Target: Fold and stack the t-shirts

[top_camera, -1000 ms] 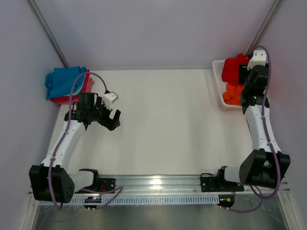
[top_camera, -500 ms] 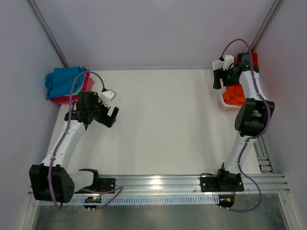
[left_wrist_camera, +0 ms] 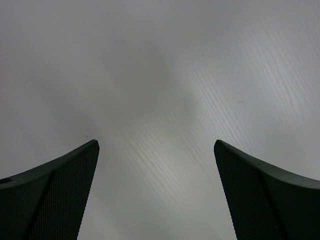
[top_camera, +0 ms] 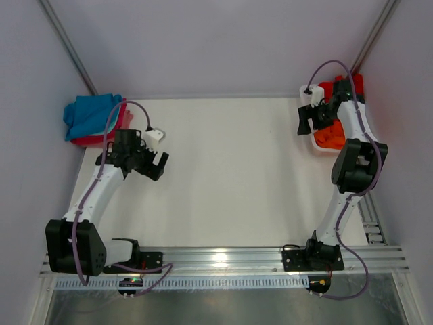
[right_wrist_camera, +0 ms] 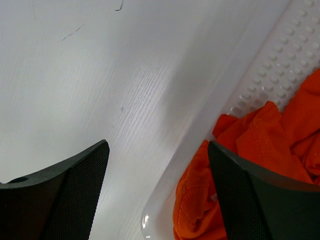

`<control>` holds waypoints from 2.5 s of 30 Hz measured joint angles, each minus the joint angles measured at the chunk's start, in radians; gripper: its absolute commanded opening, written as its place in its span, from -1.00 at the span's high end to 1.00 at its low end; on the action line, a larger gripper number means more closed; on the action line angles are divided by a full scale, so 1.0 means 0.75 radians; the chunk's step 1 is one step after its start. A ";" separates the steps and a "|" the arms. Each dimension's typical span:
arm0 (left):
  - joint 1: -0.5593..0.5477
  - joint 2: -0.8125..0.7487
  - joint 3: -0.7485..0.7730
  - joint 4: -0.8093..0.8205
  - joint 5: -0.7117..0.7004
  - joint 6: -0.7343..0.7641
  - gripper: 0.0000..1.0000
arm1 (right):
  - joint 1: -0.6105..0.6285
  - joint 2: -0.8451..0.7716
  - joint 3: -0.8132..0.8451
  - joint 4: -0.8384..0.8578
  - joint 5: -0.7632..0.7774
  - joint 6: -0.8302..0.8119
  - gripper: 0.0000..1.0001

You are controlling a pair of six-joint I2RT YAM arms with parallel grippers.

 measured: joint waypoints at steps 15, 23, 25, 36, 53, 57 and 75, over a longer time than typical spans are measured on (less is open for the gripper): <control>0.000 0.052 0.000 -0.001 0.002 -0.019 -0.99 | -0.001 -0.467 -0.349 0.191 0.392 0.096 -0.61; 0.000 0.058 0.000 -0.003 0.007 -0.032 -0.99 | -0.001 -0.432 -0.437 0.254 0.465 0.113 -0.52; 0.000 0.058 0.000 -0.004 0.007 -0.034 -0.98 | -0.001 -0.412 -0.437 0.267 0.467 0.125 -0.48; 0.000 0.058 0.000 -0.006 0.012 -0.040 -0.98 | -0.001 -0.380 -0.447 0.319 0.471 0.149 0.43; 0.000 0.058 0.000 -0.006 0.024 -0.043 -0.98 | -0.001 -0.459 -0.403 0.277 0.432 0.151 0.94; 0.000 0.066 0.000 -0.006 0.028 -0.045 -0.98 | -0.001 -0.469 -0.012 0.223 0.435 0.168 0.94; 0.000 0.094 0.006 -0.011 0.053 -0.065 -0.98 | 0.012 -0.776 0.383 0.121 -0.676 0.447 0.94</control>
